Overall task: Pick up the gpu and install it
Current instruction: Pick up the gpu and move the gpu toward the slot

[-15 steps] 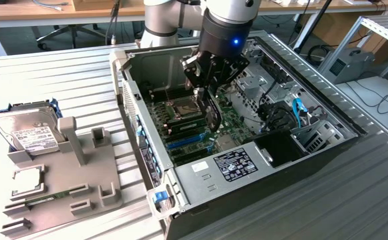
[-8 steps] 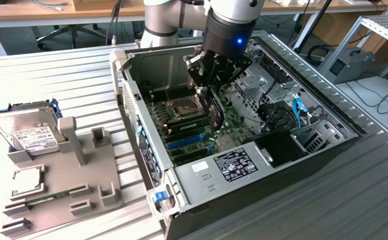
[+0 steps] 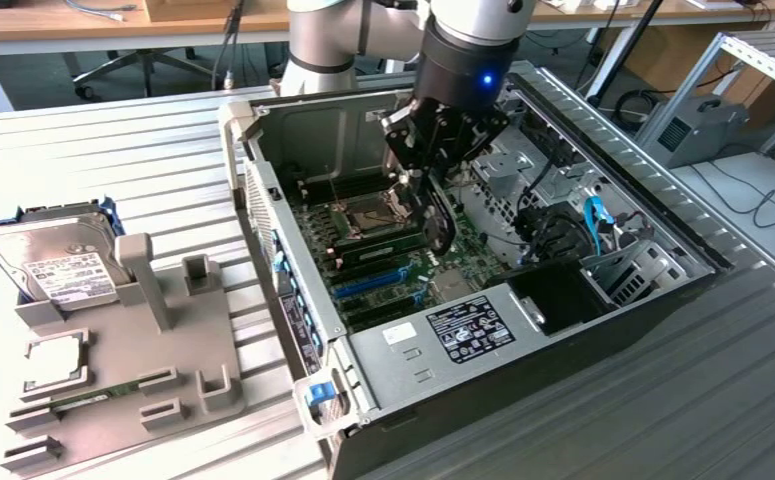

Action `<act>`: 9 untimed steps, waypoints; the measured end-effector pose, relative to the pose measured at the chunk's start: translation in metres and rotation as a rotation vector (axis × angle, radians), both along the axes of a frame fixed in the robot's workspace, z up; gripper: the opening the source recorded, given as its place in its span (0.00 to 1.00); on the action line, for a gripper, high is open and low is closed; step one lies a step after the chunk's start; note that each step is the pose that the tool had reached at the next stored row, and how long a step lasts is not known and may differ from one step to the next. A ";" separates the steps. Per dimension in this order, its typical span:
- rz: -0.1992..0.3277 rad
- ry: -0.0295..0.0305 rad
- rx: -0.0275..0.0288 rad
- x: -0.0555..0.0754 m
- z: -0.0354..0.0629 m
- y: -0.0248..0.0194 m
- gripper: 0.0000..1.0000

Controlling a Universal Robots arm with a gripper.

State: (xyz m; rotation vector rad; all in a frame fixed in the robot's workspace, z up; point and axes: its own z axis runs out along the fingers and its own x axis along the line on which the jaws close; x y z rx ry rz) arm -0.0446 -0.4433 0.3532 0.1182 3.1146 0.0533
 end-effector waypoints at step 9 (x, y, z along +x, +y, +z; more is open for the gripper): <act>0.000 0.0000 -0.0002 0.012 -0.0005 0.0037 0.26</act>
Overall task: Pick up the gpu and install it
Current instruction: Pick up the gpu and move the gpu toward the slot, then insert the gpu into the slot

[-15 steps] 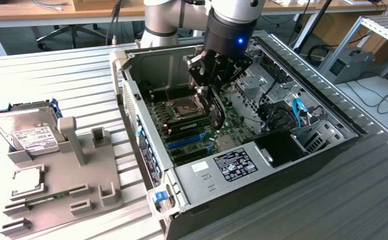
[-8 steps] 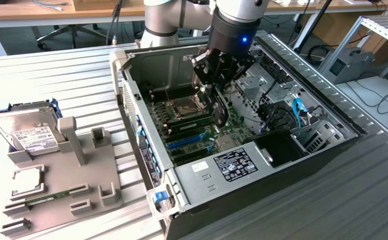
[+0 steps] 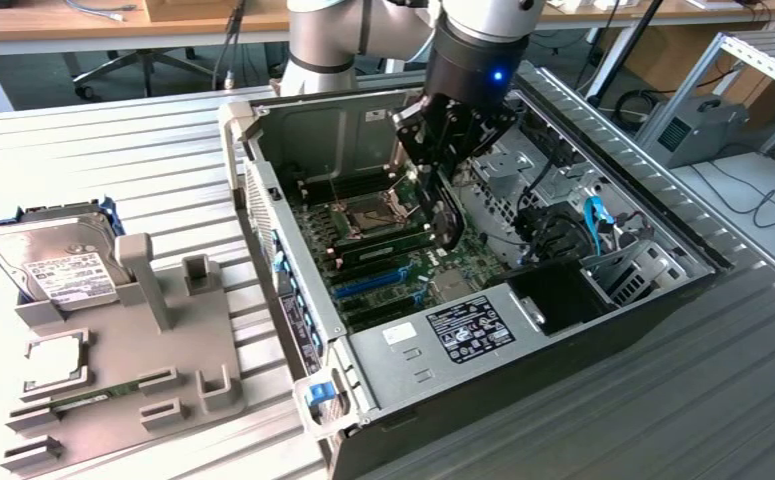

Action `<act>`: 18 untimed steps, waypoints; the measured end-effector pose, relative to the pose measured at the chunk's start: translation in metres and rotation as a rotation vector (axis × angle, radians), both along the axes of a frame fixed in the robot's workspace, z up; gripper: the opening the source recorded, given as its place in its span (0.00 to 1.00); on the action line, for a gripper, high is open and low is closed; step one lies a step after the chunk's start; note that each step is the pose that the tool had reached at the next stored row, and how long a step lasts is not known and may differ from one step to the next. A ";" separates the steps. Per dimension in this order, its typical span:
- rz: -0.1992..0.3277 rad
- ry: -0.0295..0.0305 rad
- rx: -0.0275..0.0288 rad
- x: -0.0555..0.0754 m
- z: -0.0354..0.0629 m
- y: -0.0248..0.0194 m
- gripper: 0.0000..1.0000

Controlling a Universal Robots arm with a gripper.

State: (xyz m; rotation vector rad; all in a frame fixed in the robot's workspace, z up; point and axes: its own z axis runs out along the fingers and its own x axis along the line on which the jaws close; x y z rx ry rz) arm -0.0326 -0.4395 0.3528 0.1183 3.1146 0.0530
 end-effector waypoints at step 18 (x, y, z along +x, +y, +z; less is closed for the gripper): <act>0.161 0.0000 -0.0001 0.010 -0.0004 0.0034 0.26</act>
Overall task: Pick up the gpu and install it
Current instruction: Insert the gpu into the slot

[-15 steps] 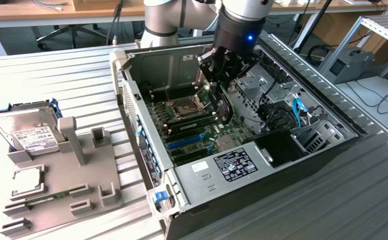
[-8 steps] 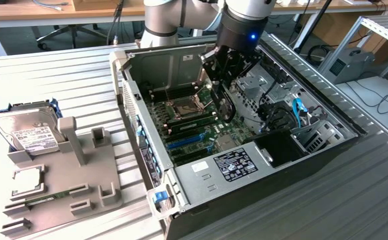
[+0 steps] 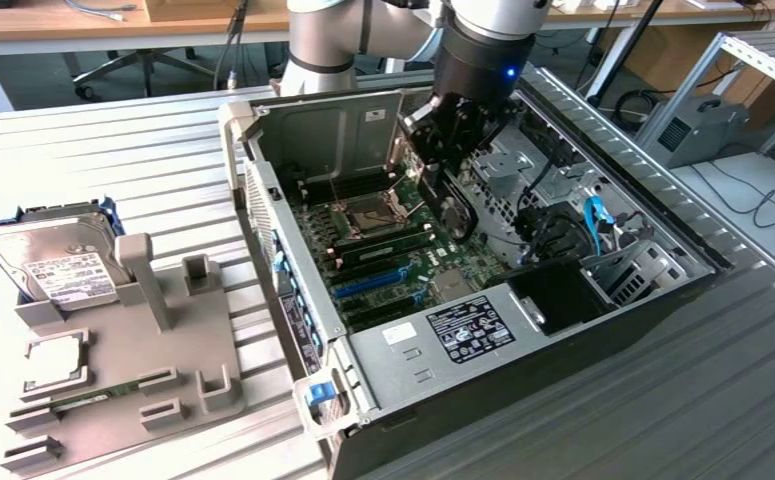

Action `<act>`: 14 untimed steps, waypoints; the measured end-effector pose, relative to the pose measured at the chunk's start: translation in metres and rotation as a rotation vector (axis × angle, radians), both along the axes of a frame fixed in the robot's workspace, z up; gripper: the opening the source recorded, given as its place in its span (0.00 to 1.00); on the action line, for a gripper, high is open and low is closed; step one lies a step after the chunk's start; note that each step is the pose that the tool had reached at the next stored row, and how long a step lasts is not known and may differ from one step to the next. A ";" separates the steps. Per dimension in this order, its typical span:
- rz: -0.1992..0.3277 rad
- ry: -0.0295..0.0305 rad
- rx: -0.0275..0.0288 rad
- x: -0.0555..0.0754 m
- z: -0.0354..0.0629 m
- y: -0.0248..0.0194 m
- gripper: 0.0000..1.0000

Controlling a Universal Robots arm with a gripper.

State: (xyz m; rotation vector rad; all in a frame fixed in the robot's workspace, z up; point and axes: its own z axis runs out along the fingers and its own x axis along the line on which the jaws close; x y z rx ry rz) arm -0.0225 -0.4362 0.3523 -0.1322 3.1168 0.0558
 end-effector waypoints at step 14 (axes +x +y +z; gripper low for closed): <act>0.049 -0.0001 0.0000 0.000 0.0000 0.0000 0.26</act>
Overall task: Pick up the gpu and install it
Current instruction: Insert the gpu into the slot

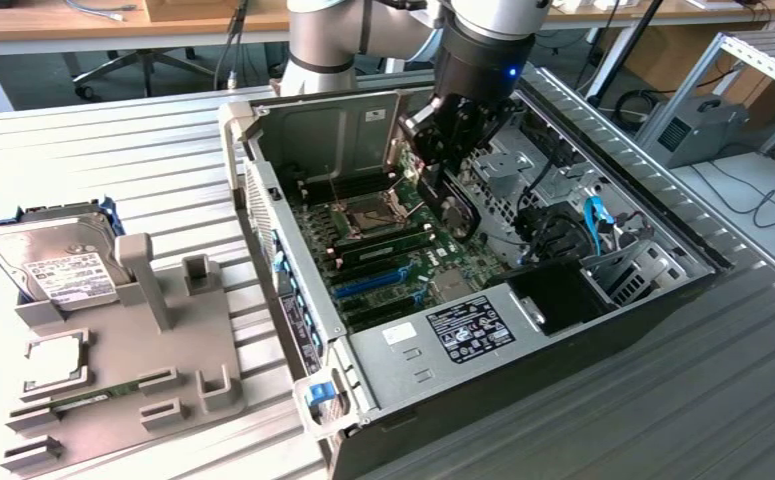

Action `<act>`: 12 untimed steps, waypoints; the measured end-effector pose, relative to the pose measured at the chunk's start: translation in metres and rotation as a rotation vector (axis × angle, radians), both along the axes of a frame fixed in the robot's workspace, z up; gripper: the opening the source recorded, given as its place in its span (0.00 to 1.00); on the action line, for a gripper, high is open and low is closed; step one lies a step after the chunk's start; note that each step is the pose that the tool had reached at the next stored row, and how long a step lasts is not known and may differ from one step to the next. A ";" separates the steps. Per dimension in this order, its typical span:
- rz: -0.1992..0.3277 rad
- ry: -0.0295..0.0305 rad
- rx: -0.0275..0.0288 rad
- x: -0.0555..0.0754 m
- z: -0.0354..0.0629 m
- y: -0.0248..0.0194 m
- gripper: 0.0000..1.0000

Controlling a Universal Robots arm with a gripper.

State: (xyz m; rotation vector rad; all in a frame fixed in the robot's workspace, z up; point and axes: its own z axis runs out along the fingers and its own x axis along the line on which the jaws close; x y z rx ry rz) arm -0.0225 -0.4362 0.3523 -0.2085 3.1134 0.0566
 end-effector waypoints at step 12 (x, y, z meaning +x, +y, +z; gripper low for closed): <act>0.023 0.0000 0.0000 0.000 0.0000 0.0000 0.26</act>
